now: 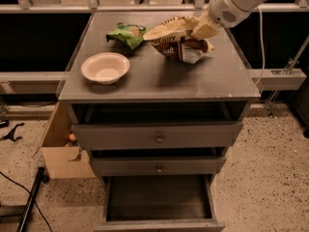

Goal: Place brown chip bag into bottom drawer

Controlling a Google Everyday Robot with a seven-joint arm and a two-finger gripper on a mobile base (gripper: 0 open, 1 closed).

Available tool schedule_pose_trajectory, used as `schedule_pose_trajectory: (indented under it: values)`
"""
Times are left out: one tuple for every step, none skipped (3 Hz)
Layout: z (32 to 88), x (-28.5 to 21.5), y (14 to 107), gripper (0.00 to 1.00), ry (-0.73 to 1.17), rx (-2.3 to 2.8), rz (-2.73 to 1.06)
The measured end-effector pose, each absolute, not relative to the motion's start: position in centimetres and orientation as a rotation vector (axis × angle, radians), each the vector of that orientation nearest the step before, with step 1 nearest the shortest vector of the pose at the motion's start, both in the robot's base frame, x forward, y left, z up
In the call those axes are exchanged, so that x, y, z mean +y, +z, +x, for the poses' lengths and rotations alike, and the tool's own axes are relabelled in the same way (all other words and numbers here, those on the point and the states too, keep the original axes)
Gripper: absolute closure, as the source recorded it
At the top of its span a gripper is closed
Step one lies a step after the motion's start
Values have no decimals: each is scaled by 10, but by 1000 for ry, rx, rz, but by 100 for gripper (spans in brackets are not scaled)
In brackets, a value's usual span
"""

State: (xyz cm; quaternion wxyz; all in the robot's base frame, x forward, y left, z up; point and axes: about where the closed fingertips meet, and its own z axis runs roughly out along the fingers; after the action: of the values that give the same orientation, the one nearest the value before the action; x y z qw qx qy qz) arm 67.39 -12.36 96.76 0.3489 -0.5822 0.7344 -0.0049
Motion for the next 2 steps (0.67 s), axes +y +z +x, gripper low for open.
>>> schedule_pose_trajectory:
  values:
    - [674, -124, 968, 100, -13, 1903, -1509]
    - [674, -124, 968, 85, -13, 1903, -1509]
